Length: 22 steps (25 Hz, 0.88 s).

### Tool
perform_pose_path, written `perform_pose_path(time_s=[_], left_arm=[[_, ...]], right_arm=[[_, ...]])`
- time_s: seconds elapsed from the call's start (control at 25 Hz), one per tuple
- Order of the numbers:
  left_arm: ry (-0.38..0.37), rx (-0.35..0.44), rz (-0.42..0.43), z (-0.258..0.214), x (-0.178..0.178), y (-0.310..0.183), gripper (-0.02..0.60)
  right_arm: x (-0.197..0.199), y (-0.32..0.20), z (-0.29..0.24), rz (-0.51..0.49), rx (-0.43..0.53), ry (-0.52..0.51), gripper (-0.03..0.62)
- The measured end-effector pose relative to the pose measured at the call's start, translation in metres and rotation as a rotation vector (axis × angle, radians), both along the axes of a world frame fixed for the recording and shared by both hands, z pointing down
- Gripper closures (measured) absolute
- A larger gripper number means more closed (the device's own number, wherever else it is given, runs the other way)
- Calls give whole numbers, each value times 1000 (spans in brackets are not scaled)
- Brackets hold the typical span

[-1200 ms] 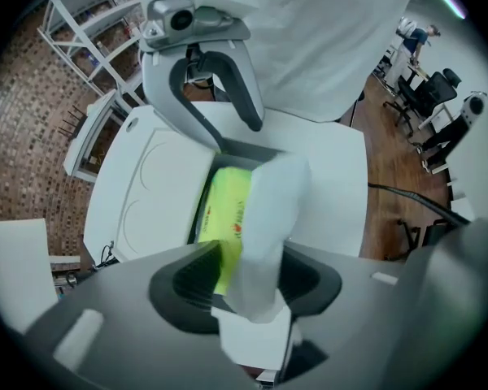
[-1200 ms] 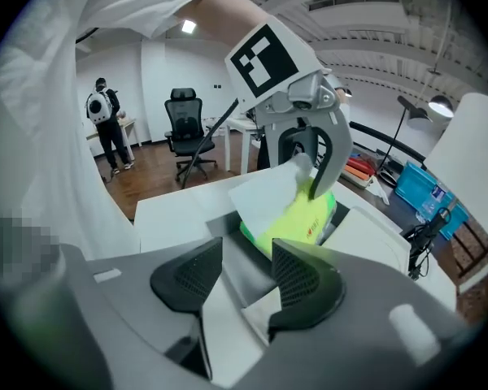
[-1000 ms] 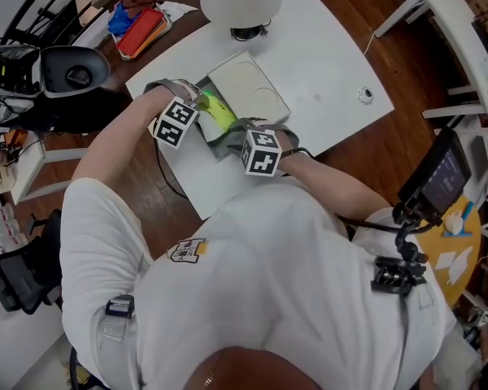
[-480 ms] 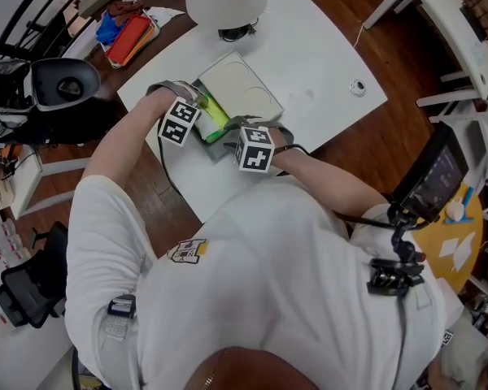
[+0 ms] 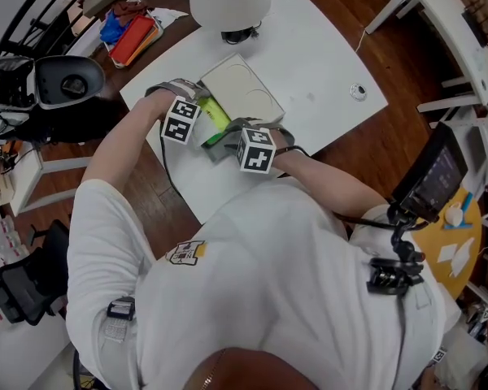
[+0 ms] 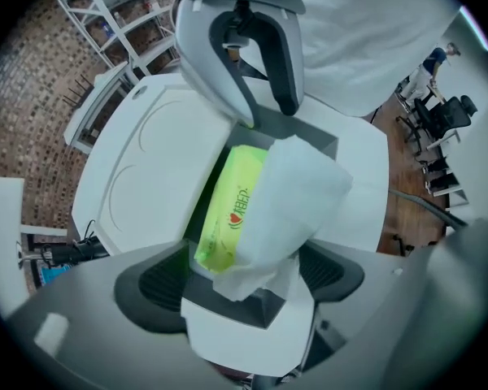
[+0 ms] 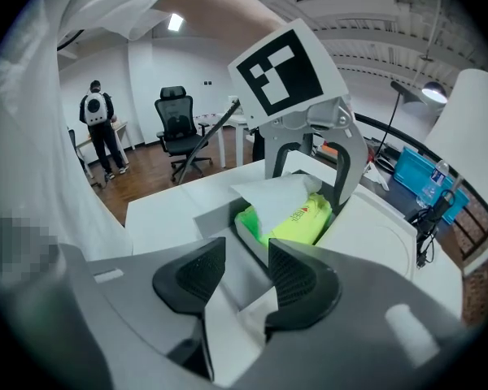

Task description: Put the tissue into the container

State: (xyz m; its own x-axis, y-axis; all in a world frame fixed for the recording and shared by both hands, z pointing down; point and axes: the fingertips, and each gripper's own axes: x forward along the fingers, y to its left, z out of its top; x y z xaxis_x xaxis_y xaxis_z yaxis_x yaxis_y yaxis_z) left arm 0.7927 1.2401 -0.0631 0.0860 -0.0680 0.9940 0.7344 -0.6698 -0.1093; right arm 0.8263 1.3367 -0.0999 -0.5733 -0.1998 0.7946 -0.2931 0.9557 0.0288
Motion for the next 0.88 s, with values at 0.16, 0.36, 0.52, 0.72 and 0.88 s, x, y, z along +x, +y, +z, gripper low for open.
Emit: perform_pose_path(time_s=[0.16,0.36,0.52,0.72,0.88], left_arm=[[45,13,-48,-14,-7,0,141],[121,57,-99,-47,1,-10,138],[168,91,-138,-78,2,-20,137],[275,127,-228,-126,5,-32,137],[525,153,-434,-177,15,-51,138]], right_arm=[[-1,0,-1,-11,3,-8,431],[9,-1,-1,-2,8,-10,431],[10,-3,-5,0,11,-15,431],[12,-4,-10,10,15,-15,431],[24,-2,-15,14,17,-27,431]])
